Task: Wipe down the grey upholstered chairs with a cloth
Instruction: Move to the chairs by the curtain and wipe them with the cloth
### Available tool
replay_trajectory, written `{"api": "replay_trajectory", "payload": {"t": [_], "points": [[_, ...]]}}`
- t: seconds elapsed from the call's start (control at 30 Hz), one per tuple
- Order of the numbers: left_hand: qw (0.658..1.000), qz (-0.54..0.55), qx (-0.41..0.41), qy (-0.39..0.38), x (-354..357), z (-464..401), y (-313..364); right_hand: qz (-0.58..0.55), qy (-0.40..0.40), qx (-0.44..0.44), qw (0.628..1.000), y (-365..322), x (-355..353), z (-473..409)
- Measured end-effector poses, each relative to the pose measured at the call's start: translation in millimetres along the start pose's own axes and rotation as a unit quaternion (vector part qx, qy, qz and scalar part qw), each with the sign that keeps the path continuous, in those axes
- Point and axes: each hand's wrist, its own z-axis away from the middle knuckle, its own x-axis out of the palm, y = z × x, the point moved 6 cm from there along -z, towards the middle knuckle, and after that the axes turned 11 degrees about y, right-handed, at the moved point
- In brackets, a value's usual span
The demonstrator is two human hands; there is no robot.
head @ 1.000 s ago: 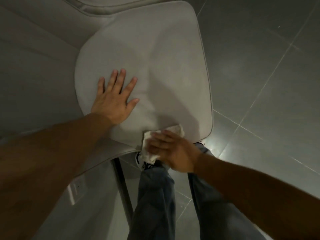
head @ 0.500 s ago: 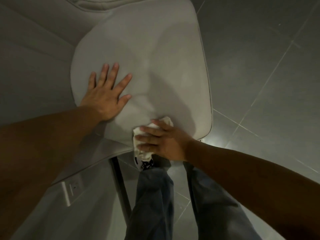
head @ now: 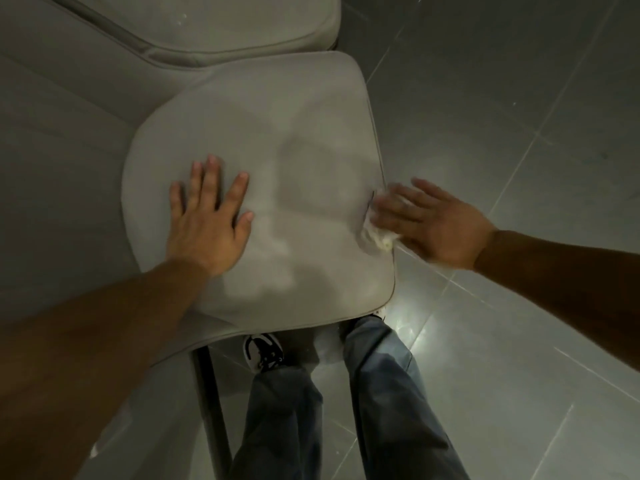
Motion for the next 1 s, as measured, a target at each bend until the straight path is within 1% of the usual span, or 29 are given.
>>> {"api": "replay_trajectory", "payload": {"t": [0.07, 0.17, 0.2, 0.27, 0.33, 0.4, 0.47, 0.53, 0.6, 0.67, 0.73, 0.8, 0.9, 0.93, 0.97, 1.0], "points": [[1.000, 0.014, -0.016, -0.003, 3.8, -8.1, 14.3, -0.054, 0.033, 0.139, 0.988, 7.3, -5.8, -22.0], [1.000, 0.020, -0.008, -0.011, 8.6, -19.8, 33.7, -0.156, 0.044, 0.270, 0.949, -11.2, 11.9, -41.7], [1.000, 0.020, -0.003, -0.011, 9.6, -22.7, 37.2, -0.176, 0.063, 0.312, 0.932, -21.8, 20.3, -40.7], [1.000, 0.013, -0.001, -0.016, 12.3, -27.2, 36.8, -0.179, 0.111, 0.398, 0.893, -48.1, 33.7, -27.8], [0.999, 0.004, -0.001, -0.033, 15.8, -30.1, 28.4, -0.170, 0.123, 0.458, 0.864, -81.5, 42.8, -9.2], [0.998, 0.001, 0.009, -0.054, 18.5, -29.3, 18.6, -0.172, 0.112, 0.472, 0.858, -114.8, 46.5, 13.6], [0.998, 0.006, 0.019, -0.064, 18.9, -28.7, 14.9, -0.189, 0.083, 0.472, 0.857, -135.2, 45.3, 41.7], [0.996, 0.010, 0.020, -0.083, 17.3, -28.3, 20.0, -0.207, 0.025, 0.480, 0.852, -141.8, 43.7, 66.4], [0.993, 0.013, 0.011, -0.120, 15.3, -27.1, 27.6, -0.194, -0.028, 0.487, 0.851, -140.0, 38.3, 72.0], [0.987, 0.020, 0.007, -0.157, 8.8, -28.6, 28.0, -0.166, -0.080, 0.488, 0.853, -133.8, 30.5, 50.8], [0.981, 0.021, 0.018, -0.190, -2.1, -34.3, 23.7, -0.147, -0.132, 0.502, 0.842, -118.2, 19.6, 17.8], [0.974, 0.015, 0.033, -0.223, -14.9, -40.0, 20.6, -0.134, -0.233, 0.504, 0.821, -95.7, 11.5, -12.4], [0.970, 0.031, 0.035, -0.239, -35.5, -45.5, 17.9, -0.138, -0.363, 0.439, 0.810, -65.3, 2.5, -51.6], [0.970, 0.037, 0.027, -0.239, -42.4, -46.5, 12.3, -0.139, -0.385, 0.413, 0.813, -56.6, -2.7, -67.1], [0.970, 0.038, 0.016, -0.239, -48.9, -47.0, 3.1, -0.137, -0.388, 0.400, 0.819, -46.0, -8.3, -84.2], [0.971, 0.030, 0.007, -0.236, -55.1, -47.4, -8.3, -0.133, -0.373, 0.394, 0.830, -34.4, -15.8, -102.6]]}}
